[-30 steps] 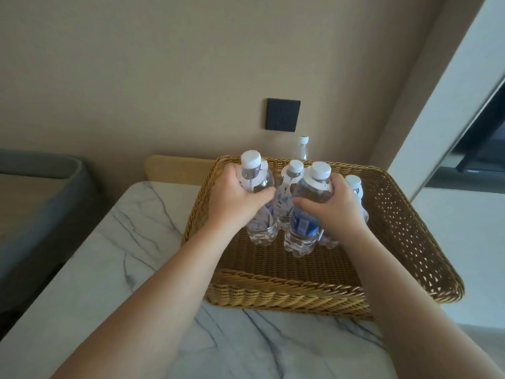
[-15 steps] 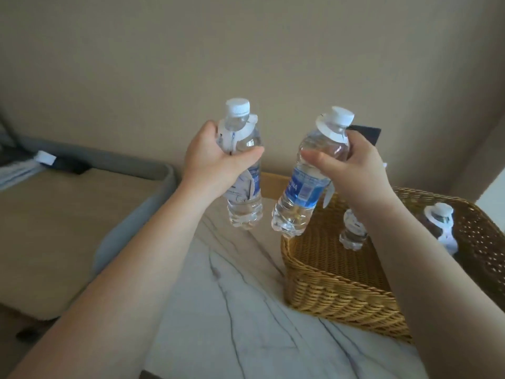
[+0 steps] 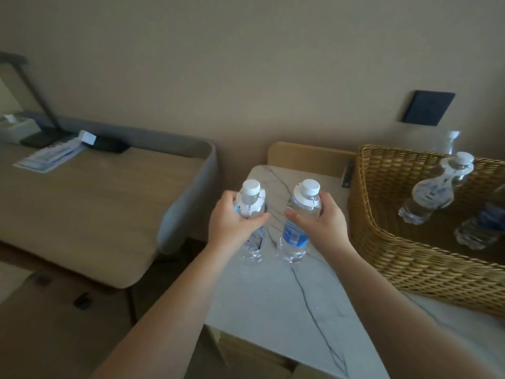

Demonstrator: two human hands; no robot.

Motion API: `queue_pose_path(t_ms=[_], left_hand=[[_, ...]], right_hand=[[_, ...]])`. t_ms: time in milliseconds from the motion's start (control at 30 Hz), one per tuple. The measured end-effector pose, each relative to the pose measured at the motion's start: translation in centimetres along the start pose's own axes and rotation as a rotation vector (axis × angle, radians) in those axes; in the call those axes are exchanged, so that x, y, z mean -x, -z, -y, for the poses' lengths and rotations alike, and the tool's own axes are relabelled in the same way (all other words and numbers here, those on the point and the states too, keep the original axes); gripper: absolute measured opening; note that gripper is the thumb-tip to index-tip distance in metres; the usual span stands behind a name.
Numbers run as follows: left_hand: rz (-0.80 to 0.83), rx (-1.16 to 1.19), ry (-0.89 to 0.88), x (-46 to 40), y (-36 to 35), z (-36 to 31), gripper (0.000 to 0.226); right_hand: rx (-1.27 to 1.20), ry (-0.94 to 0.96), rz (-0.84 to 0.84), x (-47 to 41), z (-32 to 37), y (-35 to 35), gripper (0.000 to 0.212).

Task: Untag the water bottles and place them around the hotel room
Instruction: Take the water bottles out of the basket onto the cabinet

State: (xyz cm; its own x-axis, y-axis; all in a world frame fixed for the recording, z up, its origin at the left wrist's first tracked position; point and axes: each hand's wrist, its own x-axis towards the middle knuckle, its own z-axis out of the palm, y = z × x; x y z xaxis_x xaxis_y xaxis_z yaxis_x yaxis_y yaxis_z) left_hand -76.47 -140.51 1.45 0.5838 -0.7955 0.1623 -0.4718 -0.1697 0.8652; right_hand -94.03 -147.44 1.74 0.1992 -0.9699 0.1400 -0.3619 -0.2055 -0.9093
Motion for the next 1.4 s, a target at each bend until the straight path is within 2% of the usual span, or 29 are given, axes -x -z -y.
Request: queue_pose_path(t_ms=[267,467,600,667,733,867,1000,1167,1333,1400], left_hand=[[-0.031,-0.030,-0.009,0.5,0.0,2.3,0.060],[0.021,-0.037,-0.029,0.3,-0.1,2.4,0.066],[0.060,-0.033,-0.035,0.6,0.1,2.4,0.091],[0.067,-0.062,-0.075,1.0,0.4,2.0,0.107],[0.050,-0.080,-0.143,1.3,0.6,1.2,0.112],[-0.030,-0.116,-0.308,1.9,0.9,-1.3,0.103],[-0.051,-0.098,-0.453,2.0,0.1,-4.2,0.085],[0.029,-0.024,-0.554,2.8,-3.1,-8.8,0.067],[0.160,0.012,-0.653,3.7,-8.8,-14.0,0.052],[0.225,0.021,-0.665,3.9,-11.7,-15.9,0.050]], right_hand=[[0.062,-0.049,0.049,-0.2,-1.6,-2.5,0.064],[0.080,-0.083,0.065,-0.3,-1.4,-2.7,0.065],[0.079,-0.083,0.095,0.4,-1.0,-2.2,0.073],[0.079,-0.086,0.145,0.6,-0.5,-1.7,0.076],[0.058,-0.083,0.186,0.7,-0.1,-1.0,0.080],[0.023,-0.105,0.193,1.0,0.5,1.1,0.088],[0.095,-0.075,0.088,1.5,0.7,3.8,0.079],[0.073,-0.080,-0.072,2.2,1.0,8.4,0.061],[0.111,-0.084,-0.233,2.7,0.3,14.9,0.029],[0.119,-0.092,-0.290,2.4,-0.7,18.0,0.026]])
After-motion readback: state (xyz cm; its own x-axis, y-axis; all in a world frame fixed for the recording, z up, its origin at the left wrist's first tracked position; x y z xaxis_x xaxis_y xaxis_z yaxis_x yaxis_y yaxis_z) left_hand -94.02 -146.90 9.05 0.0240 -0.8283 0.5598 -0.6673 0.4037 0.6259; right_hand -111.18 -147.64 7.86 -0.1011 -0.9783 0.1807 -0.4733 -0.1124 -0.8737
